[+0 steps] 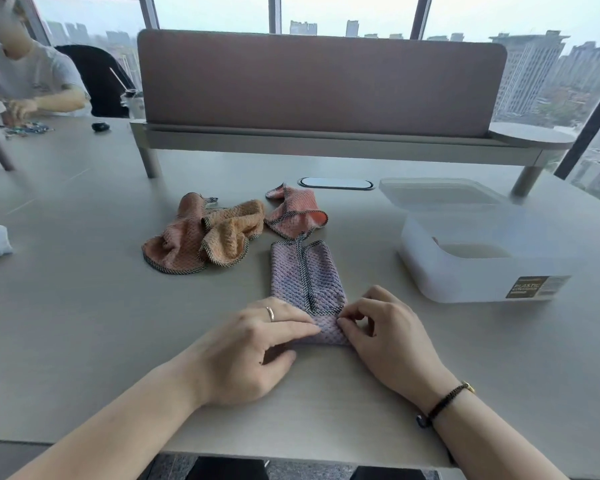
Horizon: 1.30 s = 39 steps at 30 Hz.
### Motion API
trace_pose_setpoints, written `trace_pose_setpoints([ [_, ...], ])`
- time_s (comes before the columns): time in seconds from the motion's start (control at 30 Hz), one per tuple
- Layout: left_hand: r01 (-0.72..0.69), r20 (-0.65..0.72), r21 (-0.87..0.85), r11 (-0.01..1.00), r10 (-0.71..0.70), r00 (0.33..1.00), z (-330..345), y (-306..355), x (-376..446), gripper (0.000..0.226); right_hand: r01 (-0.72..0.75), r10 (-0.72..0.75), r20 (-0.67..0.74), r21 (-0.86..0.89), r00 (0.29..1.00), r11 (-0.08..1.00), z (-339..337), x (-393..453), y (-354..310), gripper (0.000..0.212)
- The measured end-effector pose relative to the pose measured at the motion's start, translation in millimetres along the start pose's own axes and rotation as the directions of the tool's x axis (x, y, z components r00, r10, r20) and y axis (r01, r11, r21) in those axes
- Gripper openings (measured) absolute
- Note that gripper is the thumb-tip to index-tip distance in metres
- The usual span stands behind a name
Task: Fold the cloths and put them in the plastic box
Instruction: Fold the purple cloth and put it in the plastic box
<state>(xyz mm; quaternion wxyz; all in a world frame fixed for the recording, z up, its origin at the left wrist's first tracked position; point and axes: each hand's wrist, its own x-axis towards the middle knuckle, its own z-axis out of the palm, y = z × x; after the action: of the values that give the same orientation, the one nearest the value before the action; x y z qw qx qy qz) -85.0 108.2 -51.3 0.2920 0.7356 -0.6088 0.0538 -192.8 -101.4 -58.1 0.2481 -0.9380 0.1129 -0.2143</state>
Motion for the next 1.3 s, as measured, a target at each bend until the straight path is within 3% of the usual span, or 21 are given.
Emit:
trace_pose_setpoints([
  [0.13,0.019,0.025,0.016,1.0,-0.02,0.999,0.5,-1.9,0.0,0.034,0.037,-0.037,0.018,0.014,0.999,0.999,-2.4,-3.0,1.4,0.018],
  [0.33,0.098,0.005,-0.102,0.99,-0.098,0.995,0.7,-8.3,1.4,0.029,0.194,-0.185,0.145,-0.05,0.972,0.98,-9.0,-8.8,3.0,0.039],
  [0.53,0.132,-0.066,-0.156,0.979,-0.144,0.987,-1.0,-8.1,0.8,0.031,0.222,-0.214,0.089,-0.08,0.973,0.972,-4.8,-7.7,4.3,0.027],
  [0.8,0.138,-0.163,-0.077,0.987,-0.149,0.975,2.7,-14.8,3.0,0.033,0.159,-0.159,-0.024,0.007,0.987,0.987,-6.3,-5.5,1.6,0.024],
  [1.03,0.282,-0.259,-0.129,0.951,-0.307,0.916,0.6,-16.7,0.3,0.023,0.129,-0.129,0.063,0.015,0.99,0.992,-11.3,-7.4,1.0,0.037],
  [1.17,0.355,-0.265,-0.156,0.922,-0.385,0.884,0.3,-18.8,0.8,0.019,0.162,-0.162,-0.027,0.019,0.986,0.987,-7.2,-5.5,3.7,0.017],
  [1.3,0.392,-0.256,-0.233,0.89,-0.445,0.858,1.6,-19.1,2.3,0.015,0.068,-0.064,-0.029,0.164,0.998,0.984,-5.6,-1.4,3.5,0.006],
])
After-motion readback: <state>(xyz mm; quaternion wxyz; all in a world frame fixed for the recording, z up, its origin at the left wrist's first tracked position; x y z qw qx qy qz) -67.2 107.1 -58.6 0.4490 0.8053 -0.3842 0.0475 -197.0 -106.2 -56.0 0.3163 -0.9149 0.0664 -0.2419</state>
